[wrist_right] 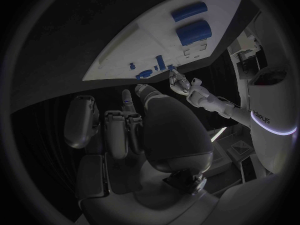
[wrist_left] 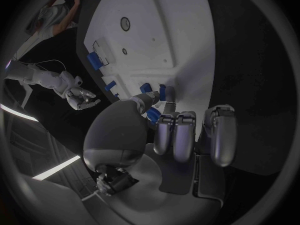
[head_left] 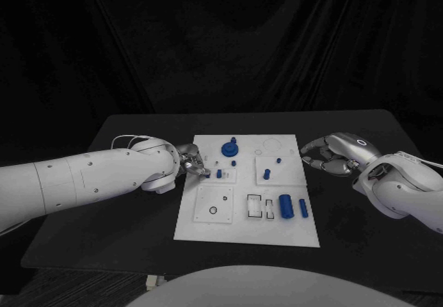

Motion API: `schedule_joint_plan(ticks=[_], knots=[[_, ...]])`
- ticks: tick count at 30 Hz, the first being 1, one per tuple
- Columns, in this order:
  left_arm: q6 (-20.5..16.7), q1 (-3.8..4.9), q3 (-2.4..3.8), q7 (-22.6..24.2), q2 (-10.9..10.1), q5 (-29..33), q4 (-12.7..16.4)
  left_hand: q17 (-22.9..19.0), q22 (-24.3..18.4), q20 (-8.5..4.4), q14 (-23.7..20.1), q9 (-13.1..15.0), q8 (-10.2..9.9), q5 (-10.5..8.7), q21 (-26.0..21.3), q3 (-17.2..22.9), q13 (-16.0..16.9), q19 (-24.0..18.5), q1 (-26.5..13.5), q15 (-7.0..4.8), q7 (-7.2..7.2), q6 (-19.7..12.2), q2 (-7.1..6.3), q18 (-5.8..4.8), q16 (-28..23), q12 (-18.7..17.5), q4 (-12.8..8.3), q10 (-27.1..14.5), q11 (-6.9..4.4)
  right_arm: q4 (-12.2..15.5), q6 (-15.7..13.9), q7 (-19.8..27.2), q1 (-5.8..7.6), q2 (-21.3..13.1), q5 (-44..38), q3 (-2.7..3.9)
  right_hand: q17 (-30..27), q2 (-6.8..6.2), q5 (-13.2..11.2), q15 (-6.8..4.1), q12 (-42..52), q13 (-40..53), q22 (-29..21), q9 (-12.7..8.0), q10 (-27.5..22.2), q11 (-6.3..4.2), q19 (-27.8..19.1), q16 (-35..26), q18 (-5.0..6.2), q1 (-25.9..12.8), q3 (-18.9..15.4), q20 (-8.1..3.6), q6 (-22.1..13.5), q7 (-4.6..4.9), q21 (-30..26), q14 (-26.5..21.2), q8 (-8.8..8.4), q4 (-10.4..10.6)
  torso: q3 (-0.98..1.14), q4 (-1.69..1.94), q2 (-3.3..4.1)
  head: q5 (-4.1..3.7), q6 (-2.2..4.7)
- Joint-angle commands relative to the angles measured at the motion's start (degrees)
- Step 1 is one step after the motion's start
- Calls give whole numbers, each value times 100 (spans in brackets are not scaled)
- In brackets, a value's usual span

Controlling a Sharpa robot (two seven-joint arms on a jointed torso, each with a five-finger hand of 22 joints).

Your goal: Assemble the parts on the task board

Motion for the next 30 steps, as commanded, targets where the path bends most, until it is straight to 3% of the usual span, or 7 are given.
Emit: schedule_joint_plan(ticks=[1, 3, 9, 20, 27, 30], knots=[[136, -30, -18, -2, 20, 7, 13, 1506, 1218, 15, 605, -37, -33, -172, -35, -162, 1509, 126, -62, -1, 28, 55, 14, 49, 15, 20, 87, 587, -12, 8, -29, -68, -17, -5, -10, 3, 1264, -22, 38, 16, 15, 1509, 910, -7, 610, 31, -20, -21, 73, 10, 28, 2, 6, -11, -31, 528, -1, 11, 1, 1, 3, 5, -1], [126, -30, -18, 11, 18, 7, 14, 1506, 1218, 13, 605, -68, -43, -361, -38, -334, 1509, 126, -112, -3, 26, 89, 31, 49, 15, 20, 187, 587, -12, 7, -29, -67, -19, -3, -10, 3, 1264, -22, 38, 16, 15, 1509, 910, -7, 610, 31, -20, -21, 73, 10, 28, 2, 6, -11, -31, 528, -1, 11, 0, 1, 2, 2, -1], [81, -31, -18, 67, 18, 7, 15, 1506, 1220, 11, 605, -108, -36, -639, -37, -806, 1509, 131, -238, -1, 28, 167, 68, 47, 15, 20, 455, 587, -11, 5, -30, -64, -28, 1, -10, 3, 1264, -22, 38, 16, 15, 1509, 910, -7, 610, 31, -20, -21, 73, 10, 28, 2, 6, -11, -31, 528, -1, 11, 0, 1, 3, 9, -1], [43, -32, -18, 125, 37, 7, -26, 1506, 1220, 6, 605, 10, 114, -754, -40, -1165, 1509, 133, -355, -7, 21, 160, 141, 48, 15, 20, 706, 587, -17, 5, -29, -61, -46, -1, 13, 3, 1264, -22, 38, 16, 15, 1509, 910, -7, 610, 31, -20, -21, 73, 10, 28, 2, 6, -11, -31, 528, -1, 11, 0, 0, 2, 7, -1], [17, -32, -18, 88, 33, 7, -51, 1506, 1218, 22, 605, 77, 211, -935, -50, -1634, 1509, 131, -682, 14, 48, 77, 214, 49, 15, 20, 1153, 587, 7, 9, -32, -61, -49, -10, 16, 3, 1264, -22, 38, 16, 15, 1509, 910, -7, 610, 31, -20, -21, 73, 10, 28, 2, 6, -11, -31, 528, -1, 11, 0, 0, 1, 8, -1], [-12, -32, -18, 92, 16, 8, -45, 1506, 1218, 25, 605, 103, 241, -930, -53, -1772, 1509, 130, -786, 17, 52, 57, 234, 50, 15, 20, 1173, 587, 12, 11, -32, -61, -50, -16, 17, 3, 1264, -22, 38, 16, 15, 1509, 910, -7, 610, 31, -20, -21, 73, 10, 28, 2, 6, -11, -31, 528, -1, 11, 0, 0, 1, 9, -1]])
